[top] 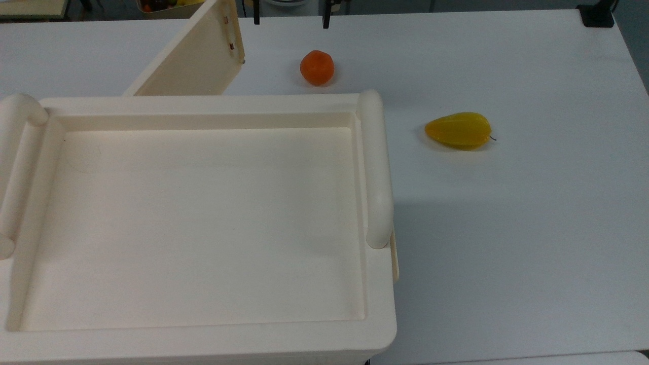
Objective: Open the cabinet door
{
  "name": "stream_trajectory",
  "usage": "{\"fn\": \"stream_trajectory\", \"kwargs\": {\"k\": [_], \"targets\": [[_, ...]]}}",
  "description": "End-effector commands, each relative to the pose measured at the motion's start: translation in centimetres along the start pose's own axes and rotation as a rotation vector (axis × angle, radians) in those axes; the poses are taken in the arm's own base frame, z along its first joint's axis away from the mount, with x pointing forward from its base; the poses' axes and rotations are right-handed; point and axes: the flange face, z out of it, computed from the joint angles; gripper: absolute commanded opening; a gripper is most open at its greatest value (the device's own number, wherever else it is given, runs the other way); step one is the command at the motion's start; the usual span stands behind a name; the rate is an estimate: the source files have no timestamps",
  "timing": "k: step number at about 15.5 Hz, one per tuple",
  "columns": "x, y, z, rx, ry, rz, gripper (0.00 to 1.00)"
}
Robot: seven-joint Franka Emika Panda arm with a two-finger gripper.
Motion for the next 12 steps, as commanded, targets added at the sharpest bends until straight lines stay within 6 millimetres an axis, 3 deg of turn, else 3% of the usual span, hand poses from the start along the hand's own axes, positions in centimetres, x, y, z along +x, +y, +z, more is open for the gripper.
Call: {"fn": "stream_trajectory", "kwargs": {"k": [1, 8, 12], "targets": [[-2.4, 1.9, 1.6, 0.039, -0.075, 0.016, 1.0], [-5.0, 5.0, 6.0, 0.042, -0.168, 0.075, 1.0], [-5.2, 5.3, 6.3, 0.043, -0.178, 0.07, 1.0]]}}
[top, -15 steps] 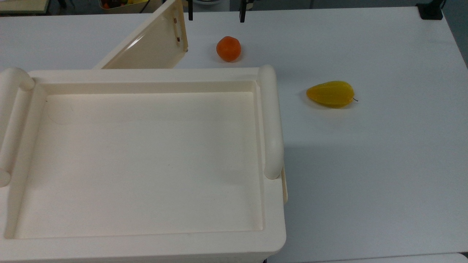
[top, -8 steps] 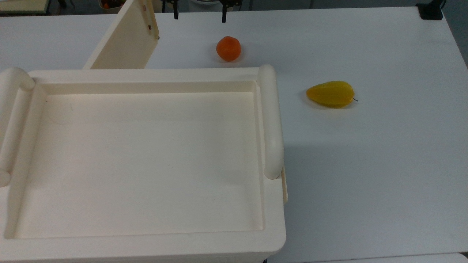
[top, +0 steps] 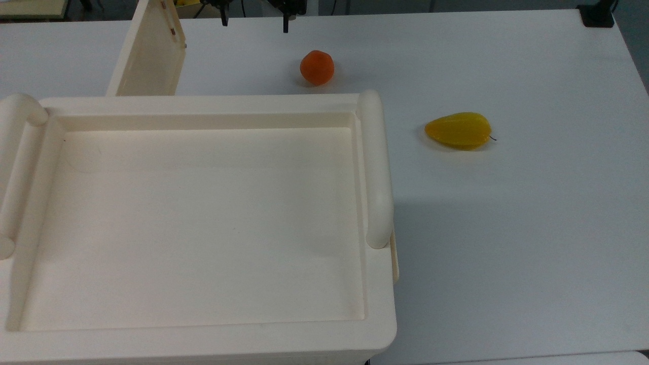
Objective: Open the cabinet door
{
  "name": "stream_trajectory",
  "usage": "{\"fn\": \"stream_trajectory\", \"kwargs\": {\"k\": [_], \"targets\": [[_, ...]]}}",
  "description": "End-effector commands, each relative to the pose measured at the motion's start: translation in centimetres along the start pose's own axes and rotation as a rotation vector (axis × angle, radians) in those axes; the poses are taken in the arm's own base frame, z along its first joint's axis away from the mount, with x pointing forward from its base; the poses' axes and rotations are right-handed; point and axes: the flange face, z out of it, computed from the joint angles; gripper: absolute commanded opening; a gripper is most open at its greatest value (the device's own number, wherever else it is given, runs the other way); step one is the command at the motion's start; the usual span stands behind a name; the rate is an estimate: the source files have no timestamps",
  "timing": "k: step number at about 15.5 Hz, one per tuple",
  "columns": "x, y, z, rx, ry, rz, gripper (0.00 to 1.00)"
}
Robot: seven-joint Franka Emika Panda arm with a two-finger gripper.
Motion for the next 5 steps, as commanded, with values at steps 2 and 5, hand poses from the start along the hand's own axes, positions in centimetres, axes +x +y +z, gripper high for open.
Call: {"fn": "stream_trajectory", "kwargs": {"k": [2, 5], "targets": [[-1.37, 0.28, 0.09, 0.019, -0.01, -0.005, 1.0], [-1.31, 0.36, 0.11, 0.019, -0.01, -0.003, 1.0]]}}
